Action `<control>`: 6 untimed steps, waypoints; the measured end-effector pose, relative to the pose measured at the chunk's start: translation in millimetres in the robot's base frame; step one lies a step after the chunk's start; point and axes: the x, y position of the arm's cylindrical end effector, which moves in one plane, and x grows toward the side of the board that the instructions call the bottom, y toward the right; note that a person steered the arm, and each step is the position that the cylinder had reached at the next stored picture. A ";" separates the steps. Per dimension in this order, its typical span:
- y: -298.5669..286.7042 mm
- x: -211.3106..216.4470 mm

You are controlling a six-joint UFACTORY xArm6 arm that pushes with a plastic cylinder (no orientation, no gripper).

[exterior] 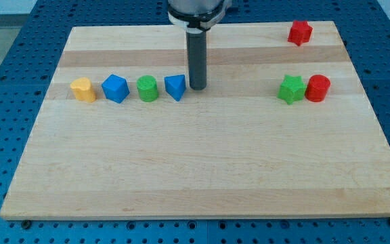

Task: Point your arm at the yellow hexagon

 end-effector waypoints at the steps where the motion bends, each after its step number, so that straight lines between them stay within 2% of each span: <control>1: 2.4 -23.6; 2: -18.6 -41.9; 3: -60.1 -53.1; 4: -101.5 -82.4; 5: -111.9 -132.0; 6: -95.1 -162.5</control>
